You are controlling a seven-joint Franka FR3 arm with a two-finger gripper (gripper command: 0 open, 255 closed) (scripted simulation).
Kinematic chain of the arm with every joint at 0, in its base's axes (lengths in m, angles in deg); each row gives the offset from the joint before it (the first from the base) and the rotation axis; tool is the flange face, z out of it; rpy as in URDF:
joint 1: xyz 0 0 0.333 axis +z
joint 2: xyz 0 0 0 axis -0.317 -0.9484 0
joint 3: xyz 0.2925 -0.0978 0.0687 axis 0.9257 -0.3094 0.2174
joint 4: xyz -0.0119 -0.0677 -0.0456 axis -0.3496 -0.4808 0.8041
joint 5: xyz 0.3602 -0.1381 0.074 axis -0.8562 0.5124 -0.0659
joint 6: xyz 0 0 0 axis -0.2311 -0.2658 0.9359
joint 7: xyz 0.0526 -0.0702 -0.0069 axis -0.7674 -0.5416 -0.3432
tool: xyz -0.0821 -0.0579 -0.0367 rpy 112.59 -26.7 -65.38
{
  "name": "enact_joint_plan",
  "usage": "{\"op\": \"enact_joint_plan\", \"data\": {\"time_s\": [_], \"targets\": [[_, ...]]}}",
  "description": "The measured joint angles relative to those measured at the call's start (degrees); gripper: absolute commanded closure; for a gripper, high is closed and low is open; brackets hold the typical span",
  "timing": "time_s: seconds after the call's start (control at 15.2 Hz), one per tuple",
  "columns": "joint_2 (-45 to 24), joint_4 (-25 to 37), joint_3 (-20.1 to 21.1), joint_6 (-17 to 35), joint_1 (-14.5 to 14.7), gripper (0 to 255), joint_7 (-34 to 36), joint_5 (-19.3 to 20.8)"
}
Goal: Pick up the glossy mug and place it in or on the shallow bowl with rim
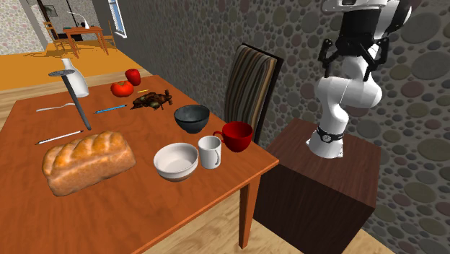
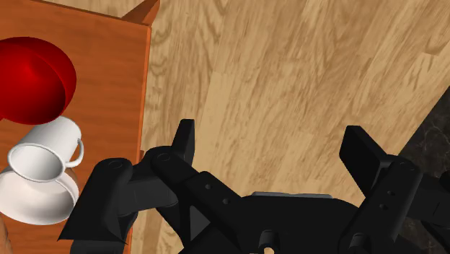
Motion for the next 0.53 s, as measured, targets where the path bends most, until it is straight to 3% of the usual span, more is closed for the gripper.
{"op": "enact_joint_plan", "data": {"time_s": [0.53], "targets": [[-5.63, -1.93, -5.19, 6.68, -1.74, 0, -5.71, 2.98]]}}
